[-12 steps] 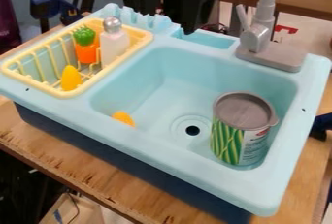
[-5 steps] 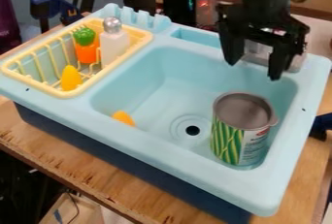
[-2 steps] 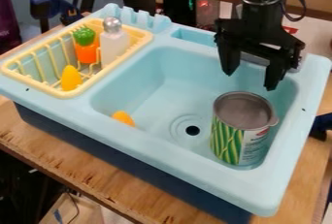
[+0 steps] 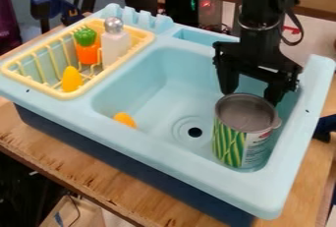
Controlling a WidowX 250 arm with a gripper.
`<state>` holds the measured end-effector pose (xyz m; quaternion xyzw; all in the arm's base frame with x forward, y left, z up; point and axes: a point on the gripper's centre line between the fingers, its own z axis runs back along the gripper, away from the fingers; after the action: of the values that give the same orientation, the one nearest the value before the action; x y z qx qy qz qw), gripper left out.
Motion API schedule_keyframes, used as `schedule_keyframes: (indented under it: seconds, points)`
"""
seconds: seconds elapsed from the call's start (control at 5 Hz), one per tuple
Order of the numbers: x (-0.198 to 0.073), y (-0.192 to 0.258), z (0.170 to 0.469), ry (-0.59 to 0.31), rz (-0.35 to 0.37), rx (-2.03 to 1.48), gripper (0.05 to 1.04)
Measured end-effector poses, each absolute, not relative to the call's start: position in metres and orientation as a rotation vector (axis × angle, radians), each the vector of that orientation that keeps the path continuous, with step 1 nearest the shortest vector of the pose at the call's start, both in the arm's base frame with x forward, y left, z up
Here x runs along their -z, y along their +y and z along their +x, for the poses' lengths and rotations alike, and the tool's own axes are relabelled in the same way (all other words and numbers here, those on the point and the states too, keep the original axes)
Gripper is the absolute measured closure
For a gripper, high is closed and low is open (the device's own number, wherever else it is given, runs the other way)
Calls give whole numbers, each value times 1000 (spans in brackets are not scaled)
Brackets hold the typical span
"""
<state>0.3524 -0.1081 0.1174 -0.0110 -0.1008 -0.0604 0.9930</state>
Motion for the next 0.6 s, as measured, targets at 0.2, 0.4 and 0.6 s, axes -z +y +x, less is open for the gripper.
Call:
schedule_keyframes:
  seconds: [0.2, 0.4, 0.6]
  points:
    - [-107, -118, 341, -168, -33, 155, 83]
    - [-114, -119, 331, -172, -36, 151, 83]
    - [-119, -115, 323, -174, -29, 146, 83]
